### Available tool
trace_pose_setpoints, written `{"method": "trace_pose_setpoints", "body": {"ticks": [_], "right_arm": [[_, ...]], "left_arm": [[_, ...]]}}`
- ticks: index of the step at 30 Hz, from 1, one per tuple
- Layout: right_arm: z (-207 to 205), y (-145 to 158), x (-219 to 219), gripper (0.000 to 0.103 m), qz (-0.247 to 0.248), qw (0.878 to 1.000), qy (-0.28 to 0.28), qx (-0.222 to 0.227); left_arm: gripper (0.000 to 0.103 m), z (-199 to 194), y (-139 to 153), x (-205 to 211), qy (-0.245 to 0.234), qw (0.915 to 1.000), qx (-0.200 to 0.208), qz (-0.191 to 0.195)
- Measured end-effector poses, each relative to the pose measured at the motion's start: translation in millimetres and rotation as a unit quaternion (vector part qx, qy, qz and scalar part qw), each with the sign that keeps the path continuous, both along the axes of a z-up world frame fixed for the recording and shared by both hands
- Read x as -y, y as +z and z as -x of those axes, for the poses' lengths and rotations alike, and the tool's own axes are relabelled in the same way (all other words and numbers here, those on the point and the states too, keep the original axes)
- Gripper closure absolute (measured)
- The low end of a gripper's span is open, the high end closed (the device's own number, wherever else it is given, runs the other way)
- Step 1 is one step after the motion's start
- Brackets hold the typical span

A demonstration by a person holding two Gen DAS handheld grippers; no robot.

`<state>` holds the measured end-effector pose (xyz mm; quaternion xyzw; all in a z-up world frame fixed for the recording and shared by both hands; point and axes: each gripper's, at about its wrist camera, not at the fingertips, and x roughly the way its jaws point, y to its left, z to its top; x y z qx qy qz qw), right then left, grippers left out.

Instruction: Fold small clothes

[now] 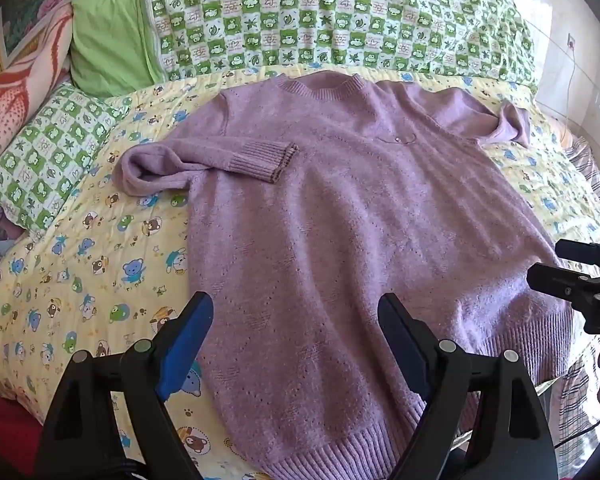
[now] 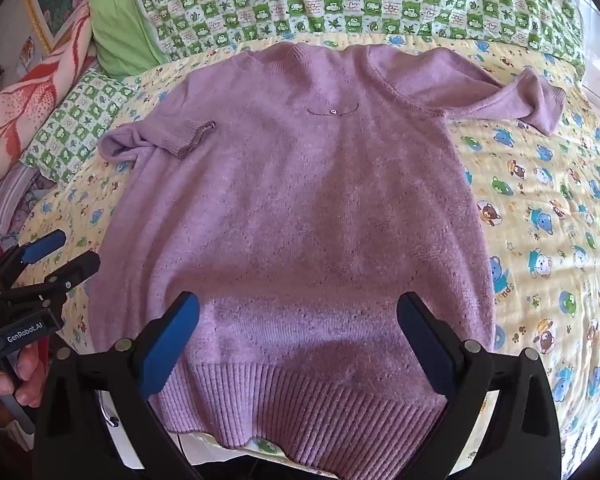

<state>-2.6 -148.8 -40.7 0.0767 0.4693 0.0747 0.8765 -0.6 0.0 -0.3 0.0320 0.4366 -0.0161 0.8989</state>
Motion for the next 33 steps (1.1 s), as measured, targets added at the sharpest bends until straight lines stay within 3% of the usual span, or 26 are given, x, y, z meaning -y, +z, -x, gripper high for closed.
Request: {"method": "trace_pose_setpoints", "body": {"ticks": [33], "right_arm": [[0, 2, -3, 0.004, 0.003, 1.000, 0.006, -0.002]], "left_arm": [[0.018, -9, -4, 0, 0.003, 0.9998, -0.010, 0.020]]}}
